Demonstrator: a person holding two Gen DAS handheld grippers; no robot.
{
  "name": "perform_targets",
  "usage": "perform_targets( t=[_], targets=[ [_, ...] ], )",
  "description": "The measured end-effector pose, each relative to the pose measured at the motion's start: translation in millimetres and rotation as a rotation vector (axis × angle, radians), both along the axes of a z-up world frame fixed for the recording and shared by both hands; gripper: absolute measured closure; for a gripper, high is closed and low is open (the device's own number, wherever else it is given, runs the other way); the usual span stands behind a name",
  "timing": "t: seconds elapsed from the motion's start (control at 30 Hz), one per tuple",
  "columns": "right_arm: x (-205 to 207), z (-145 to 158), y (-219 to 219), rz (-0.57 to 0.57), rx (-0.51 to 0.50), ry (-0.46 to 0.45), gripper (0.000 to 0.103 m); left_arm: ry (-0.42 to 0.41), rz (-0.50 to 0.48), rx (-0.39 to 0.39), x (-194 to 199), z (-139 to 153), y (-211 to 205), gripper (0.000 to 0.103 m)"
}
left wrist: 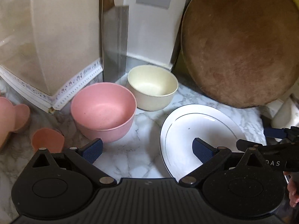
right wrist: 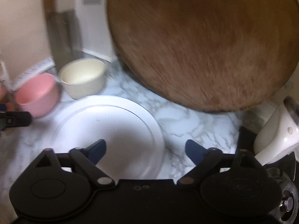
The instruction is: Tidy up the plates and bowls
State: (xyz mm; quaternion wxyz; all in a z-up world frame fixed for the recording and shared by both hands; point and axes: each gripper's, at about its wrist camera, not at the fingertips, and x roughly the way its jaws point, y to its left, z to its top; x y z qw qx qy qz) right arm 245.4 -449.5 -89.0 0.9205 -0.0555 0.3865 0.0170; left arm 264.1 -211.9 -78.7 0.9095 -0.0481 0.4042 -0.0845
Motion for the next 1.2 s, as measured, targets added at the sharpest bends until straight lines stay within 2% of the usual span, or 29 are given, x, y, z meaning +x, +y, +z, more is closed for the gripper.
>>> perform_targets(
  t=[0.07,0.2,0.23,0.4,0.47,0.63,0.77,0.87,0.93,1.0,1.2],
  targets=[
    [7.7,-4.7,-7.5,-0.016,0.012,0.033,0.027,0.016,0.008,0.014,6.5,-5.5,-4.9,0.001],
    [16.1,-9.8,-17.1,0.001,0.053,0.073,0.037,0.053,-0.004,0.009,18.1,-13.7,-12.4,0.014],
    [18.3,-10.3,-19.3,0.005,0.064,0.084,0.042,0.063,-0.006,0.005,21.0,-15.5,-14.1,0.015],
    [27.5,-12.9,-35.0,-0.008,0.131,0.124,0.053,0.149,0.014,-0.046,36.7,-29.1,-13.8,0.042],
    [32.9,-15.4,-40.9,-0.026,0.158,0.146,0.061,0.179,0.019,-0.067,38.8,-33.6,-13.2,0.046],
    [38.9,-18.3,-54.1,-0.06,0.231,0.179,0.069,0.187,0.017,-0.047,40.9,-37.4,-17.3,0.047],
    [40.3,-19.0,-60.7,-0.068,0.286,0.202,0.081,0.19,0.019,-0.067,43.9,-38.7,-17.5,0.049],
    [40.1,-18.8,-61.3,-0.062,0.301,0.206,0.086,0.22,0.021,-0.103,48.3,-41.4,-16.8,0.068],
    [40.2,-18.1,-61.4,-0.057,0.313,0.209,0.092,0.229,0.023,-0.114,50.6,-42.8,-16.6,0.073],
    [40.2,-17.5,-59.6,-0.055,0.309,0.208,0.093,0.227,0.021,-0.112,51.0,-42.6,-17.5,0.083],
    [40.5,-18.2,-60.1,-0.059,0.312,0.202,0.093,0.231,0.013,-0.131,52.5,-41.9,-17.7,0.09]
  ],
)
